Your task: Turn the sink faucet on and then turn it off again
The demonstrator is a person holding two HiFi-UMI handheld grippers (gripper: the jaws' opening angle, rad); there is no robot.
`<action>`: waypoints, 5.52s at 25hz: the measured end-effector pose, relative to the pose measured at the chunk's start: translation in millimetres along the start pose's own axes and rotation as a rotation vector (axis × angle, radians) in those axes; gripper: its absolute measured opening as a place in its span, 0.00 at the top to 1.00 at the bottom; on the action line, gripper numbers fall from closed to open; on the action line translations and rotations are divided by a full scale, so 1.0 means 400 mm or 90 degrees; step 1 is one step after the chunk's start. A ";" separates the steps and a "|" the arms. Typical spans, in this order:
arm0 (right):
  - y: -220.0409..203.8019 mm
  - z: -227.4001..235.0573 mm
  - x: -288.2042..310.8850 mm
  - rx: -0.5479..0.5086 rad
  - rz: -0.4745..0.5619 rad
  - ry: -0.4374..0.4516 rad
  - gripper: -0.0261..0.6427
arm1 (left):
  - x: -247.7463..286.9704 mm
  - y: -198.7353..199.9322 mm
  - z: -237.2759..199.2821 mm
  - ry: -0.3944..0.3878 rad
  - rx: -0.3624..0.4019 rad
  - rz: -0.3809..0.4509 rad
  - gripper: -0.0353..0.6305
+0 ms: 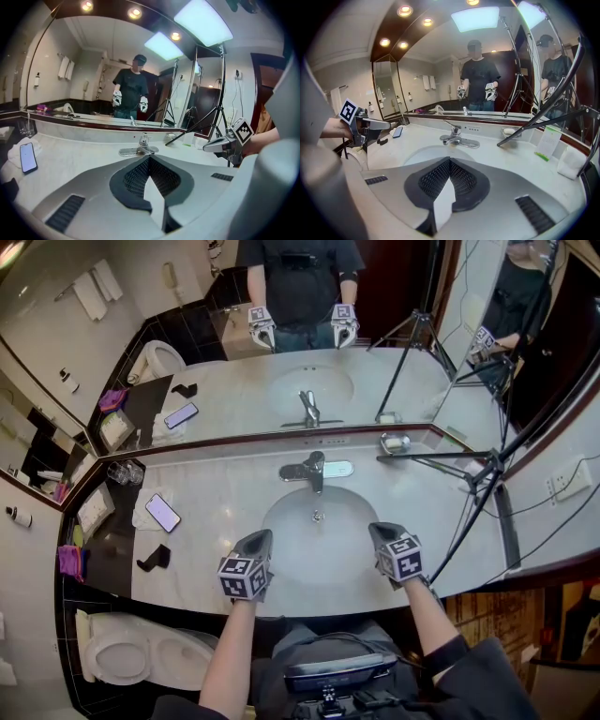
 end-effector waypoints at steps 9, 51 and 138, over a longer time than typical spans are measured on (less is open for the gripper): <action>-0.007 0.003 0.010 -0.001 -0.006 0.004 0.93 | 0.022 -0.005 0.003 0.012 0.028 -0.010 0.94; -0.126 0.029 0.180 0.073 -0.070 0.005 0.93 | 0.636 0.128 -0.107 -0.062 0.843 -0.316 0.60; -0.012 -0.010 -0.018 -0.005 0.012 0.001 0.93 | 0.038 0.021 0.098 -0.012 0.226 -0.038 0.95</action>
Point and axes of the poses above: the fingertips, and each gripper's own axes: x forward along the fingers, z to its right, y out of its top, the point moved 5 cm from there along -x, backward along the fingers, and after that the axes turned 10 degrees about -y, right-handed, at the moved point
